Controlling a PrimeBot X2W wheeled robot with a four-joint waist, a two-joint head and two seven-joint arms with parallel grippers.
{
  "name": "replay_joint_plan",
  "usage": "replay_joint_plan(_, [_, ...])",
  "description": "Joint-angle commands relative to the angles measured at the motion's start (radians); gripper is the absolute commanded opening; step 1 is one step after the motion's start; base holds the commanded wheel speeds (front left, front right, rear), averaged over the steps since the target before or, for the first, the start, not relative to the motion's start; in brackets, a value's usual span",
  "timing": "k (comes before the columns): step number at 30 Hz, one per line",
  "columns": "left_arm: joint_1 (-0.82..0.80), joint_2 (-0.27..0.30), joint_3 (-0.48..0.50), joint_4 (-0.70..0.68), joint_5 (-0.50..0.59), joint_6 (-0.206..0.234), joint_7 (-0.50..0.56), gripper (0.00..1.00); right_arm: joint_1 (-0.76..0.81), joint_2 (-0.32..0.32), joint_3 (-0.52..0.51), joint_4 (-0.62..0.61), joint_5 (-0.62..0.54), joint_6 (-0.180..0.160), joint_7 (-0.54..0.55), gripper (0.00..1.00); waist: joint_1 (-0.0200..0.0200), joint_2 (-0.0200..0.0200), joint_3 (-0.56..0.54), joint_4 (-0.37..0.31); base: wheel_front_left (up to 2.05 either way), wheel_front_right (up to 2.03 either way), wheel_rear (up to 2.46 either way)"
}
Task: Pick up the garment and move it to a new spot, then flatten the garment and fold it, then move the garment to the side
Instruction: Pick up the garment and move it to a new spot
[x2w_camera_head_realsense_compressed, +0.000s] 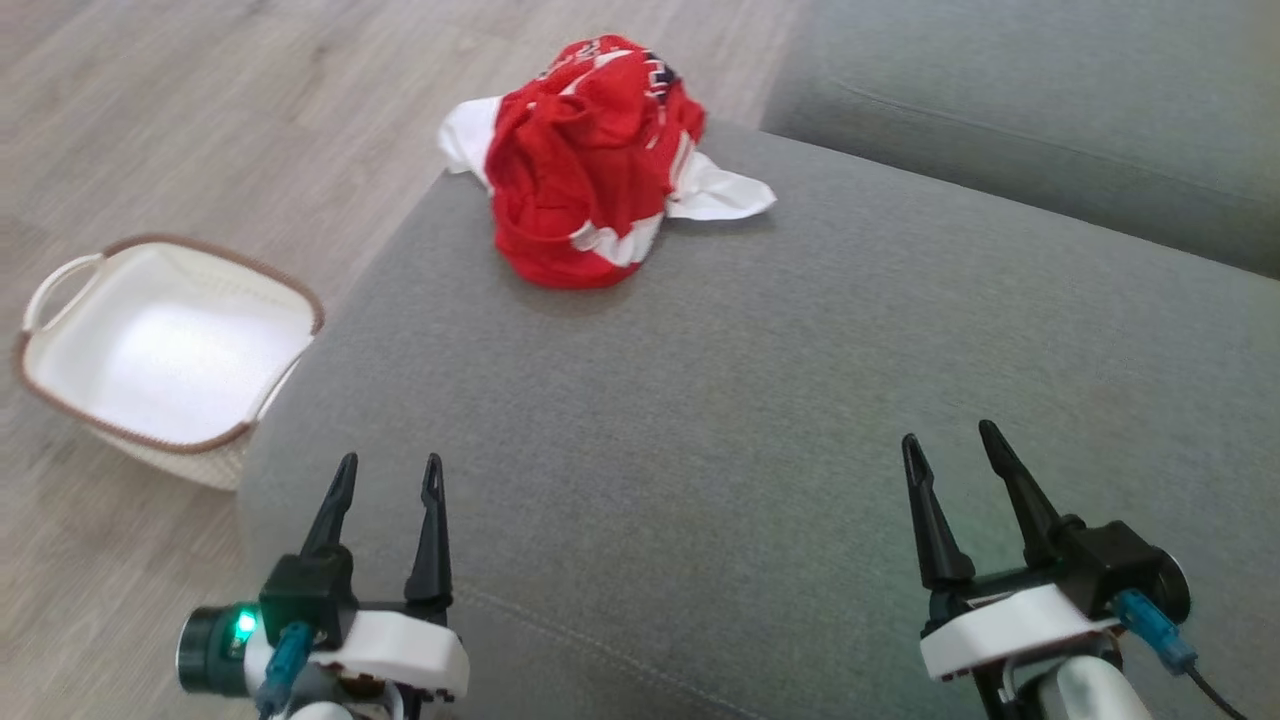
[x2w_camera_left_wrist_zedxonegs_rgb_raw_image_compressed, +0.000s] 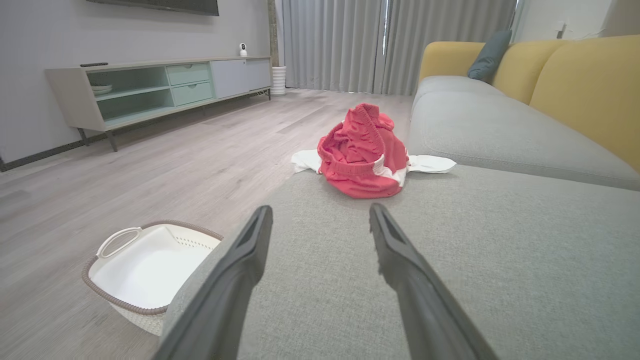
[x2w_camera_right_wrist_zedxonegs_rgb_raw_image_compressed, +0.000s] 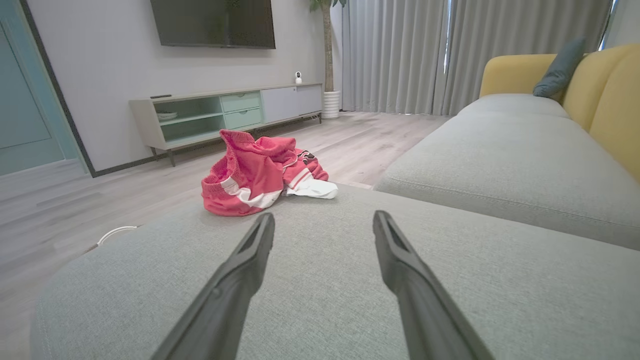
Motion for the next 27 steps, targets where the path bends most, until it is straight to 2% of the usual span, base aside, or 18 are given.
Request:
replay_joint_plan(1, [-0.023, -0.003, 0.039, -0.04, 0.009, -0.002, -0.012, 1.0, -0.055, -0.007, 0.025, -0.033, -0.002, 0.008, -0.011, 1.0, 0.0, 0.0, 0.003, 0.01, 0.0, 0.0, 0.0])
replay_joint_plan(7, [-0.035, -0.001, 0.074, -0.062, -0.01, -0.003, -0.012, 1.0, -0.07, -0.007, 0.026, -0.041, -0.017, 0.008, -0.011, 1.0, 0.0, 0.0, 0.035, -0.004, 0.0, 0.0, 0.0])
replay_joint_plan(14, [-0.196, 0.059, 0.151, -0.077, -0.018, -0.032, -0.012, 1.0, -0.129, -0.007, 0.008, -0.059, -0.072, 0.008, -0.011, 1.0, 0.0, 0.0, 0.137, -0.057, 0.0, 0.0, 0.0])
replay_joint_plan(17, [-0.31, 0.101, 0.168, -0.028, -0.025, -0.073, -0.012, 1.0, -0.159, -0.007, 0.003, -0.066, -0.097, 0.008, -0.011, 1.0, 0.0, 0.0, 0.194, -0.082, 0.0, 0.0, 0.0])
replay_joint_plan(18, [-0.31, 0.101, 0.168, -0.028, -0.025, -0.073, -0.012, 1.0, -0.159, -0.007, 0.003, -0.066, -0.097, 0.008, -0.011, 1.0, 0.0, 0.0, 0.194, -0.082, 0.0, 0.0, 0.0])
replay_joint_plan(21, [-0.434, 0.129, 0.18, 0.056, -0.054, -0.115, -0.011, 1.0, -0.194, -0.007, 0.005, -0.077, -0.12, 0.008, -0.011, 1.0, 0.0, 0.0, 0.261, -0.111, 0.0, 0.0, 0.0])
replay_joint_plan(27, [-0.669, 0.178, 0.151, 0.242, -0.109, -0.208, 0.101, 1.0, -0.261, -0.007, -0.009, -0.096, -0.17, 0.008, -0.011, 1.0, 0.0, 0.0, 0.392, -0.156, 0.0, 0.0, 0.0])
